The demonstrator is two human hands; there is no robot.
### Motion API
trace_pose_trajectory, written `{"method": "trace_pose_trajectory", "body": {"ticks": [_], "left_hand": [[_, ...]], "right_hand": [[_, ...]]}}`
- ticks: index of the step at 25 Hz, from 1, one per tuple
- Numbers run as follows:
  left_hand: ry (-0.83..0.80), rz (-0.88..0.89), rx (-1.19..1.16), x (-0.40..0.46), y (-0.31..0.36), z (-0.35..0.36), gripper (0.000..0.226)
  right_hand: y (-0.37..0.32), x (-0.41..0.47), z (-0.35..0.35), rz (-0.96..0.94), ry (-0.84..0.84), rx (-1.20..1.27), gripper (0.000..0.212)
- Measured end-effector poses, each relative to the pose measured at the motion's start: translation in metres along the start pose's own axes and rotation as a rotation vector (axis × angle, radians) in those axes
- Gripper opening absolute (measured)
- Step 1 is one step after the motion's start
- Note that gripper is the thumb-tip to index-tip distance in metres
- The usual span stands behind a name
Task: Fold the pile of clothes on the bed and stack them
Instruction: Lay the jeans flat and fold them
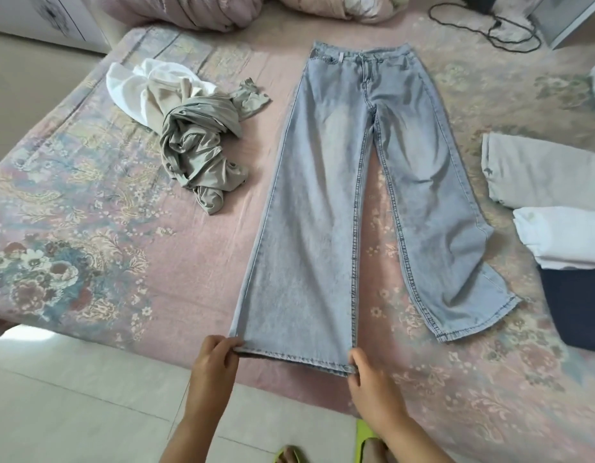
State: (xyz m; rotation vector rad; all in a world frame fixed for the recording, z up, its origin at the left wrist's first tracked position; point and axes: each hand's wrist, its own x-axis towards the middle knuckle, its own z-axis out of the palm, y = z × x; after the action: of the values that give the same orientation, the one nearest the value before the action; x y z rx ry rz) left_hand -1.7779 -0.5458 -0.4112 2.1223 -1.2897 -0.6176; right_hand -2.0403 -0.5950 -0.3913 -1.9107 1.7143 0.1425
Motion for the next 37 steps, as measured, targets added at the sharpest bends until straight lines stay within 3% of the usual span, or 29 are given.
{"method": "trace_pose_trajectory", "body": {"ticks": [2, 6, 12, 15, 17, 21, 24, 25, 27, 29, 31, 34, 37], "left_hand": [[-0.112, 0.164, 0.125, -0.002, -0.02, 0.002, 0.04], [-0.312, 0.401, 0.295, 0.002, -0.04, -0.008, 0.072], [-0.323, 0.547, 0.513, 0.022, -0.023, -0.024, 0.044], [-0.358, 0.514, 0.315, 0.053, -0.008, -0.034, 0.039], [-0.408, 0.334, 0.121, 0.095, 0.03, -0.043, 0.034], [-0.35, -0.08, -0.088, 0.223, 0.107, -0.027, 0.024], [-0.257, -0.095, -0.169, 0.323, 0.152, 0.005, 0.002], [-0.2, -0.101, -0.191, 0.355, 0.159, 0.02, 0.009], [-0.116, -0.202, -0.264, 0.396, 0.156, 0.051, 0.028], [-0.098, -0.304, -0.157, 0.394, 0.131, 0.079, 0.031], [-0.137, -0.32, 0.029, 0.359, 0.101, 0.099, 0.029], [-0.093, -0.307, 0.128, 0.329, 0.075, 0.114, 0.028], [0.108, 0.004, 0.326, 0.336, 0.076, 0.119, 0.03]], "right_hand": [[0.007, 0.0, 0.003, -0.042, -0.119, -0.069, 0.018], [0.011, 0.002, 0.006, -0.139, -0.204, -0.012, 0.019], [0.02, 0.007, -0.001, -0.201, -0.279, 0.01, 0.037], [0.022, 0.018, -0.017, -0.308, -0.116, 0.189, 0.03], [0.017, 0.046, -0.051, -0.3, 0.002, 0.308, 0.015], [0.005, 0.16, -0.133, -0.018, 0.09, 0.755, 0.016], [-0.003, 0.259, -0.173, 0.053, 0.217, 0.872, 0.008], [-0.004, 0.292, -0.182, 0.071, 0.258, 0.905, 0.004], [0.004, 0.345, -0.185, 0.145, 0.269, 0.937, 0.016], [0.014, 0.37, -0.162, 0.234, 0.179, 0.858, 0.014], [0.025, 0.368, -0.125, 0.32, 0.117, 0.749, 0.029], [0.03, 0.356, -0.089, 0.444, 0.135, 0.692, 0.029], [0.018, 0.355, -0.087, 0.46, 0.234, 0.775, 0.026]]}}
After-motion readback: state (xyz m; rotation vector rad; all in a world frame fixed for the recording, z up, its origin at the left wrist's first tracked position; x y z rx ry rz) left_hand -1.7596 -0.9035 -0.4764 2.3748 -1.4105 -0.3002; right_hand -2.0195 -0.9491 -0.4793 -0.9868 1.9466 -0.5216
